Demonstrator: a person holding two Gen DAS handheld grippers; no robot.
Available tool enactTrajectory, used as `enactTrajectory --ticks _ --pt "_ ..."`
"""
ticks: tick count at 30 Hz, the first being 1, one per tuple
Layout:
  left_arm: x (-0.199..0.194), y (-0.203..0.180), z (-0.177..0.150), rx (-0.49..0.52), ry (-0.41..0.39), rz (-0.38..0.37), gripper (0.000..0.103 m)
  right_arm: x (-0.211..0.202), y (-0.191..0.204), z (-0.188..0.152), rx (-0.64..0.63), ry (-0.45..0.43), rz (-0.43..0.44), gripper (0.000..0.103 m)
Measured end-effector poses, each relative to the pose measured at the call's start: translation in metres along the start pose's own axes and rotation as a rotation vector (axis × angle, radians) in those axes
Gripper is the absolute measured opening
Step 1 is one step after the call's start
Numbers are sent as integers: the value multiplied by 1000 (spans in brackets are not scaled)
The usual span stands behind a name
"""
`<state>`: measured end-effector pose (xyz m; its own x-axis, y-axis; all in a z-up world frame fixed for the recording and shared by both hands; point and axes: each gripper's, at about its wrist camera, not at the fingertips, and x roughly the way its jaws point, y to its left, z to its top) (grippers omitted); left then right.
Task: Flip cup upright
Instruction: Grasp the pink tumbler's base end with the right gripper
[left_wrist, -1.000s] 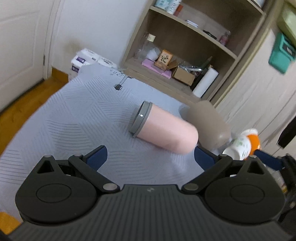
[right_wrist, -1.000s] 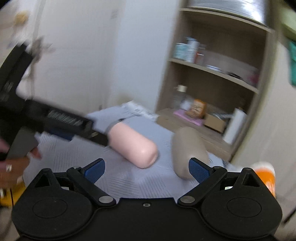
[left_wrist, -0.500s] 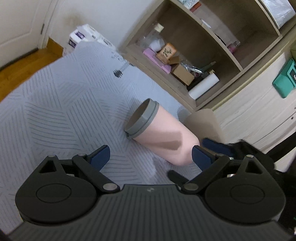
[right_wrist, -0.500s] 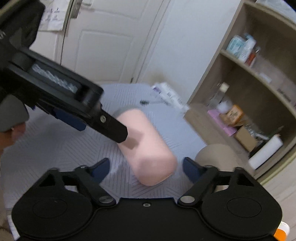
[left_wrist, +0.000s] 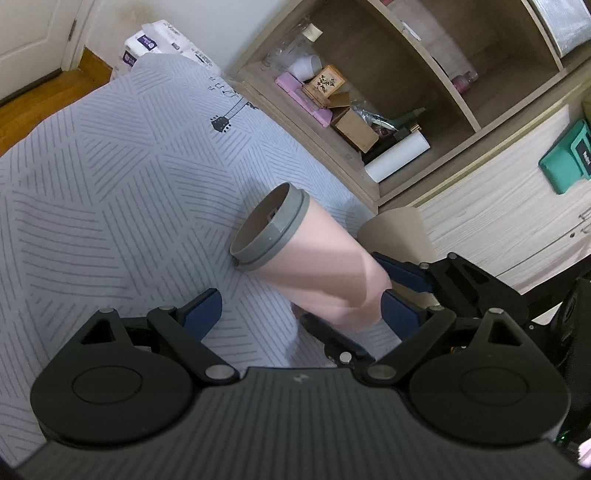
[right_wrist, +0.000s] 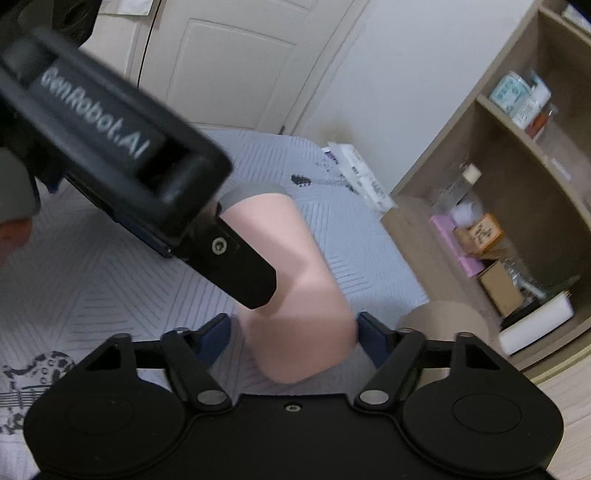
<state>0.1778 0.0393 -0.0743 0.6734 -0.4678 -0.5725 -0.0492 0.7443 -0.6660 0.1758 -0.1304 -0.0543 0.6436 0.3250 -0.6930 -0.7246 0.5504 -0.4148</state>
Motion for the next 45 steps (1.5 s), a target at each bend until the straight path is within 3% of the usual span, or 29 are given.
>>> enactTrajectory --ticks 6,12,24,33,40,45 --pt "-2 1 -4 2 23 -20 93 -15 2 3 168 -8 -11 73" --pt "-8 3 -9 -23 45 -55 93 -33 15 2 293 -11 -77 73" --pt "-15 -2 -22 -79 134 -138 85 -57 33 -12 444 0 -103 73" --pt "-24 -17 -37 -42 161 -148 83 -83 61 -29 440 5 -173 73" --pt "-21 -26 -50 -23 206 -158 82 -95 56 -44 528 39 -140 73" --pt "-16 -30 -60 -7 222 -166 75 -94 45 -53 608 71 -111 73"
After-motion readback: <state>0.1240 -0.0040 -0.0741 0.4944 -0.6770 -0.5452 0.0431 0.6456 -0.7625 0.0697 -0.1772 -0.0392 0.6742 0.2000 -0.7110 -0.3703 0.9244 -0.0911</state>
